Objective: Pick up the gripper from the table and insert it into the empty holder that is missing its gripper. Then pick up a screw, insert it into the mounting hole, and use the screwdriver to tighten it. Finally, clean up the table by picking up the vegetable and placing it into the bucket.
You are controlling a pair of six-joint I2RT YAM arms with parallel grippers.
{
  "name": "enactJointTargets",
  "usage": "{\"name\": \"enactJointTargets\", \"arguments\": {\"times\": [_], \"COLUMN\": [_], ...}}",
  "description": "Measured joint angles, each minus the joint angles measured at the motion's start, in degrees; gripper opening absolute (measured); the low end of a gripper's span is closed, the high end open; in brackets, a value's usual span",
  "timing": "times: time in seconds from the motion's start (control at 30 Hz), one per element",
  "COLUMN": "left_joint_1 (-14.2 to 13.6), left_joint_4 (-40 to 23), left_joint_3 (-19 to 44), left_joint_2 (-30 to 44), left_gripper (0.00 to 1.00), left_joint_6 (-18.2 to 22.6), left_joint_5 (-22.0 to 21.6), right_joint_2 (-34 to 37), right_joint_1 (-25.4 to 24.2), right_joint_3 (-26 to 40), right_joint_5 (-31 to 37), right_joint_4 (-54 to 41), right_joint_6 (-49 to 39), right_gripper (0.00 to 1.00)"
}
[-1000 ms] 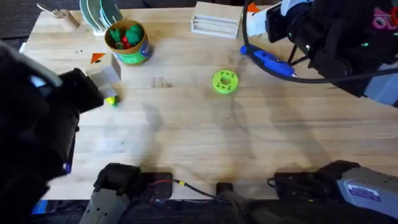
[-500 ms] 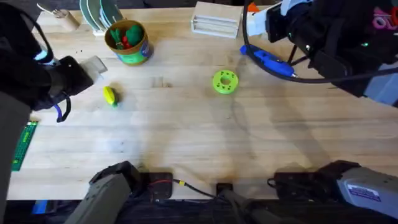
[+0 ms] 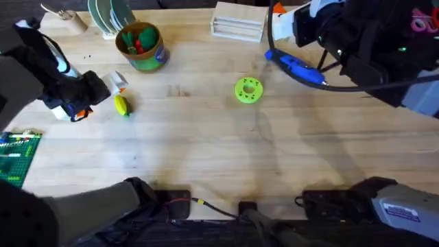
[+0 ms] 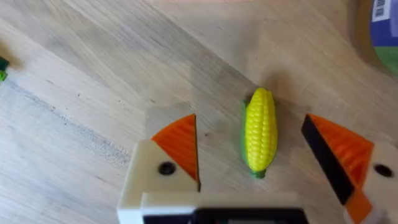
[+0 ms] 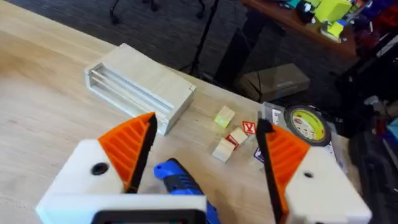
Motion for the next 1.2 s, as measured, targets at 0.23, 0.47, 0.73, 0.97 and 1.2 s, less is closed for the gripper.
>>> {"name": "enactJointTargets", "arguments": {"times": [0.23, 0.47, 0.73, 0.97, 1.2], "left_joint_1": [0.00, -0.41, -5.44, -6.40, -6.40], "left_joint_4": [2.31, 2.94, 2.93, 2.62, 2.36], "left_joint_3": [0.00, 0.93, 1.16, 1.18, 1.62], "left_joint_2": [7.00, 10.39, 11.04, 11.04, 11.04], "left_gripper": [0.993, 0.972, 0.886, 0.467, 0.124], "left_joint_6": [1.34, 2.04, 4.61, 5.28, 5.30], "left_joint_5": [0.31, -0.13, -2.10, -1.50, -0.07], "right_joint_2": [0.00, 0.00, 0.00, 0.00, 0.00], "right_joint_1": [0.00, 0.00, 0.02, 0.02, 0.00], "right_joint_3": [0.00, 0.00, 0.00, 0.00, 0.00], "right_joint_5": [0.00, 0.00, 0.00, 0.00, 0.00], "right_joint_4": [0.00, 0.00, 0.02, 0.02, 0.00], "right_joint_6": [0.00, 0.08, 0.17, 0.17, 0.17], "right_gripper": [0.991, 0.991, 0.991, 0.991, 0.991]}}
